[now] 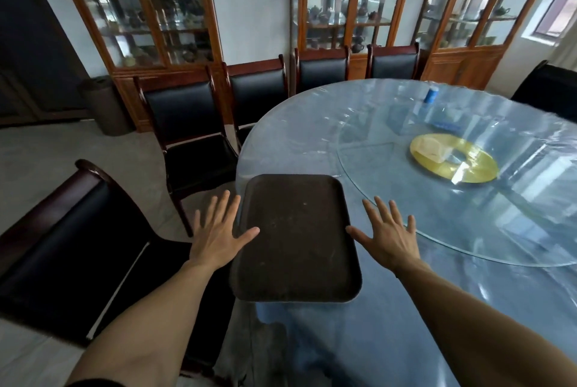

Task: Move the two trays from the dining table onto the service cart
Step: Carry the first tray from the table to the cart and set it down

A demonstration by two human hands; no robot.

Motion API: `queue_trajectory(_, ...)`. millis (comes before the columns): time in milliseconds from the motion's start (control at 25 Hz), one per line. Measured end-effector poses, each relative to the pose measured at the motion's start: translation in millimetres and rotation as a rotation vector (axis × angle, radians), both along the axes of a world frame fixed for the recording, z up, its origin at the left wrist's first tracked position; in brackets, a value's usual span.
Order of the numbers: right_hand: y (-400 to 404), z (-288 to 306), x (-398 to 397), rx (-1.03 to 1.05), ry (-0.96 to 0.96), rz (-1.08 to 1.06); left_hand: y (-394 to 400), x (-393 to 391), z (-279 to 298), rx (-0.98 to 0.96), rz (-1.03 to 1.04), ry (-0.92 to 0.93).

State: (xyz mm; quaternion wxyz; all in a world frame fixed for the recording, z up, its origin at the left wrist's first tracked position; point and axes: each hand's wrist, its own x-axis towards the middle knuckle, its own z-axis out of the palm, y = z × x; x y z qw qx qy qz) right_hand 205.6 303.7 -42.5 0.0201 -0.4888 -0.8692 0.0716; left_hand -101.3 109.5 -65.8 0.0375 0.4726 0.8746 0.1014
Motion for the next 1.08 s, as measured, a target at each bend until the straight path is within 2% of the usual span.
queue_trajectory(360,38.1,-64.6,-61.2,-0.268,0.009,-0.178,61.8,-55.2,-63.5,-0.110,0.049,-0.261)
queue_trajectory(640,69.5,-101.2,-92.3,-0.556,0.043,-0.344,84.3,-71.5,-107.6,-0.189,0.216,-0.634)
queue_trajectory(840,84.9,-121.7,-108.8,-0.695,0.134,-0.439,106.5,-81.3,-113.1,-0.136,0.365,-0.938)
queue_trajectory(1080,106.7,-126.8,-120.2,-0.778,0.274,-0.601,132.2,-88.6,-110.7,-0.153,0.509,-1.087)
